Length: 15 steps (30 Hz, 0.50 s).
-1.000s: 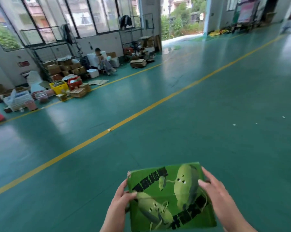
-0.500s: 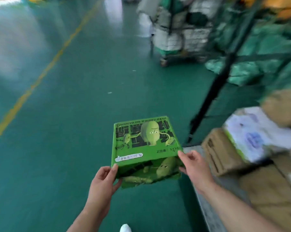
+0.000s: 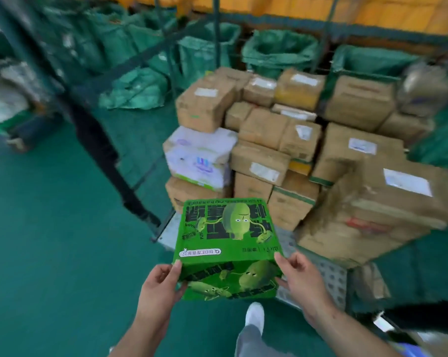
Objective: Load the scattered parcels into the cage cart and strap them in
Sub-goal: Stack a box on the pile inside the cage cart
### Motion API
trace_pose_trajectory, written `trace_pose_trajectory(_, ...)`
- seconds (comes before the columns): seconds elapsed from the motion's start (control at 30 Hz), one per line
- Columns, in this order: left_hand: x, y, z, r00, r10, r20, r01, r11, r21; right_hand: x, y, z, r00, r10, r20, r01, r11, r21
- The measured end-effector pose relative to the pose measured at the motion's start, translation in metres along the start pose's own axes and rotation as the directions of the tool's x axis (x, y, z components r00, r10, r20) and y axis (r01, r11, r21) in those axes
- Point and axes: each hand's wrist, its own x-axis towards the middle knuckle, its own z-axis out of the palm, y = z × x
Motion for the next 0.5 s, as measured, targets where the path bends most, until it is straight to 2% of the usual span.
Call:
trace_pose_trajectory(0.13, 0.05, 0.023, 0.062, 0.999, -0.036, 0.028, 0.033, 0.995, 0.09, 0.053, -0.005, -0.027, 0.996, 0.049, -0.071, -0.045, 0.997, 0.065)
trace_pose_trajectory(0.27, 0.093, 0.057, 0.109, 0.999, 0.027, -0.024, -0.024, 0.99, 0.142, 0.111, -0.04, -0.03, 0.998, 0.058, -0.021, -0.057, 0.998, 0.041)
trace_pose_trajectory(0.5, 0.14, 0.124, 0.137, 0.982, 0.11, -0.157, -0.086, 0.985, 0.152, 0.176, -0.116, -0.017, 0.989, -0.109, 0.097, 0.106, 0.994, 0.038)
